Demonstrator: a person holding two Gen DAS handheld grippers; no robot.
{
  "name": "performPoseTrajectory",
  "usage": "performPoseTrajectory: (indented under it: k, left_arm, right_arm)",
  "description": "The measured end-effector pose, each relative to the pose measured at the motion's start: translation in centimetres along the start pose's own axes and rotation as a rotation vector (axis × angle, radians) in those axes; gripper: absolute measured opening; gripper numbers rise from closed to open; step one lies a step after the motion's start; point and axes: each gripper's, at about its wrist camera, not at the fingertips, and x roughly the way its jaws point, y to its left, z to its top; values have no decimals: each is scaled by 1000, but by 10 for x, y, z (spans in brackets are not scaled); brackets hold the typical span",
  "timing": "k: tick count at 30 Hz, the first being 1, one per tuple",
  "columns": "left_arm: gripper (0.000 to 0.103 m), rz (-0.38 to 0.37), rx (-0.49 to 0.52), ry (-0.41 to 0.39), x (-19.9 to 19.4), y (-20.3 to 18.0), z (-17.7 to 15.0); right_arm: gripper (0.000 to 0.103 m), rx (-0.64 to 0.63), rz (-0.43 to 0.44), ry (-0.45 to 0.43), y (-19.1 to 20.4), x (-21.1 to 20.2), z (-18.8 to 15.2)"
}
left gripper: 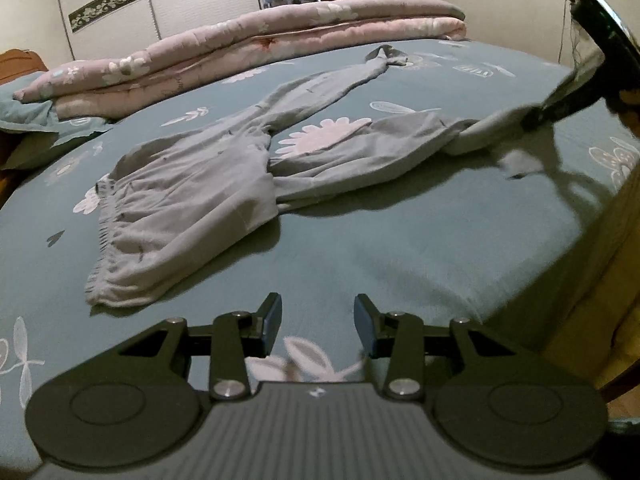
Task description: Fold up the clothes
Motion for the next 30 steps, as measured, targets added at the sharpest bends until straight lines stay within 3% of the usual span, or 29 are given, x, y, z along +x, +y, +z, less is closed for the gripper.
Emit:
performPoseTrajectory:
  k: [5,8,11,14,16,22,30]
  left_arm:
    - [41,-16,2,-4,9,-1,6]
    - [41,-24,3,-4,13,-2,10]
    - [41,-33,4,-3,16,-3,12]
    - [41,-42,5,-1,20,-4,15]
    - [41,-50,6,-2,22,-4,20]
    - [41,-39,20,-4,26,3,29]
    - [41,48,19,6,33,28,35]
  right_arm:
    - [3,-264,-338,35,-21,20,7]
    - [3,-327,-453,45,-39,30,8]
    - [3,-376,-548,-9,-49,33,10]
    - [3,-440,-610,-104,-46,33,7]
    - [3,-500,-636,-120,-41,38,-2]
    - [3,-544,-631,-35,-41,54,-30]
    - [3,-431,-728,10,-81,55,-31]
